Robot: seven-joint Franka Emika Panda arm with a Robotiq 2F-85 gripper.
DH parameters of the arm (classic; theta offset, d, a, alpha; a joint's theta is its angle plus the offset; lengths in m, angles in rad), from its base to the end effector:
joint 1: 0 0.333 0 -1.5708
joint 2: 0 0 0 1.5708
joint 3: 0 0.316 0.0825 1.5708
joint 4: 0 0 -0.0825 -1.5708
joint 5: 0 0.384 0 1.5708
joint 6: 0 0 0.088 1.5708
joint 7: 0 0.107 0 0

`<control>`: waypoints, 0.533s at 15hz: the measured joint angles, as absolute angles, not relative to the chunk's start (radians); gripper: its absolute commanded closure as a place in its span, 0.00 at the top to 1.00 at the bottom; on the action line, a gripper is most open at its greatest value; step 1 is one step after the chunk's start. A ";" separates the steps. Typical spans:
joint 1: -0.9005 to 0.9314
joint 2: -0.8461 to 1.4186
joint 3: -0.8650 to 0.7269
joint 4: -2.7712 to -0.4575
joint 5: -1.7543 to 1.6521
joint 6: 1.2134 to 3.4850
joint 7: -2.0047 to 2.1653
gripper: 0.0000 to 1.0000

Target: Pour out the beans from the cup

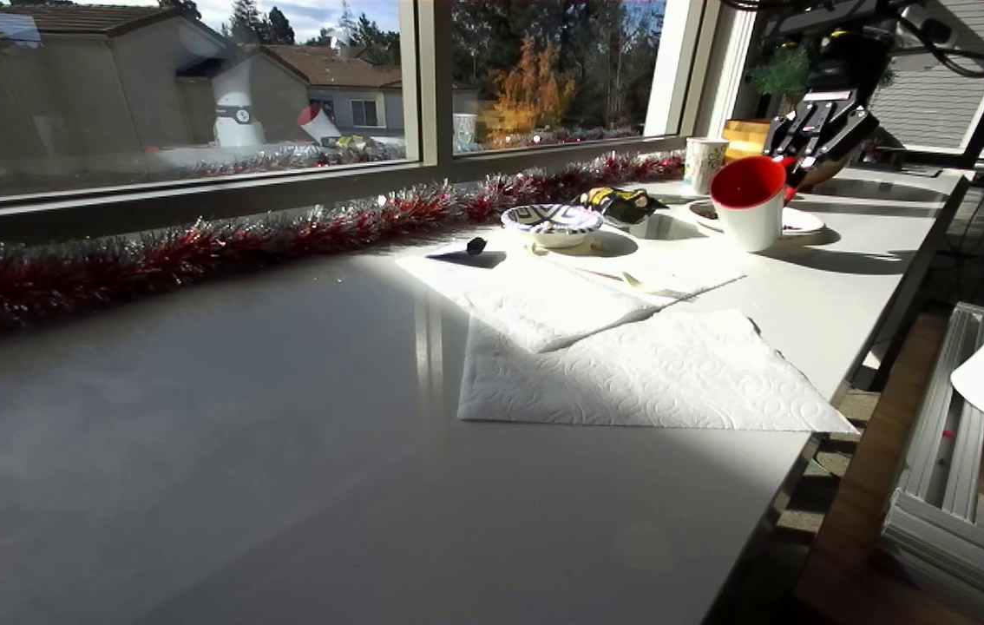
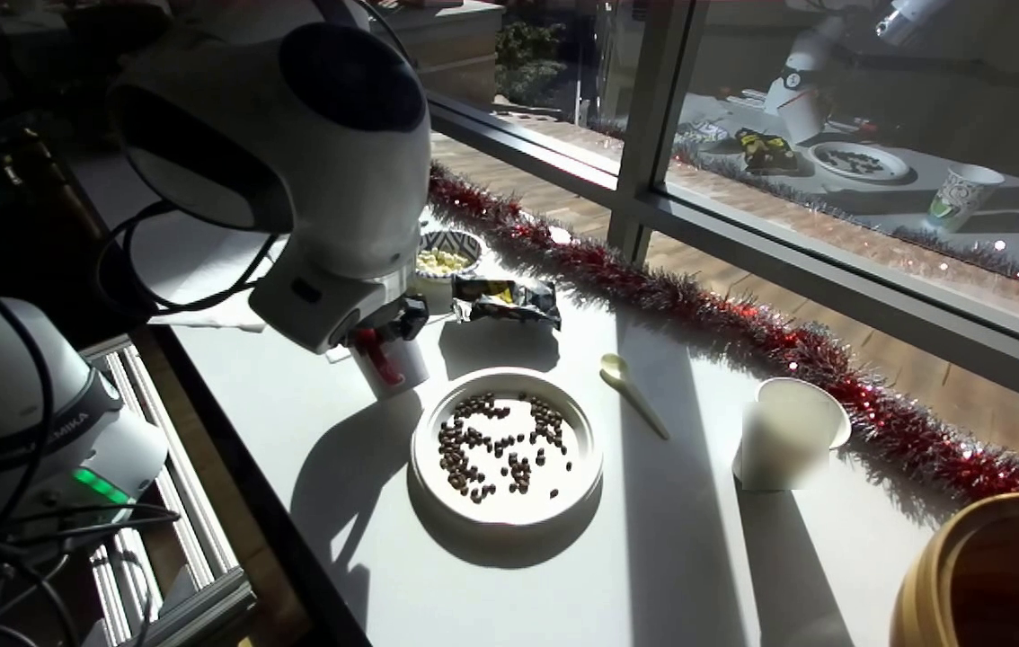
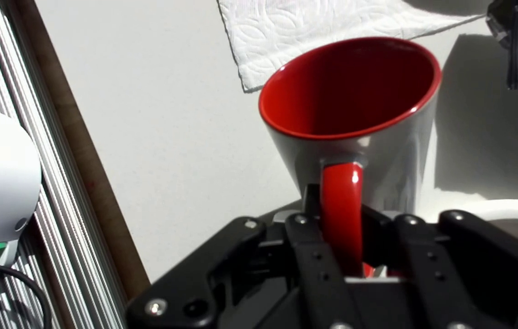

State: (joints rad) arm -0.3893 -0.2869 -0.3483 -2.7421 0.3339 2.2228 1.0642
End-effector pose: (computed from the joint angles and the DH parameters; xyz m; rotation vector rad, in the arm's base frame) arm 0.2784 -0.2264 0.2867 -1.5072 2.3862 0.4445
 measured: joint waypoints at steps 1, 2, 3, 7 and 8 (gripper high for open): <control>-0.390 -0.290 -0.348 -2.742 0.334 2.218 1.061 0.04; -0.390 -0.293 -0.348 -2.742 0.334 2.212 1.056 0.04; -0.391 -0.296 -0.348 -2.742 0.334 2.205 1.051 0.04; -0.399 -0.303 -0.348 -2.742 0.334 2.183 1.034 0.04; -0.402 -0.305 -0.348 -2.742 0.334 2.179 1.029 0.04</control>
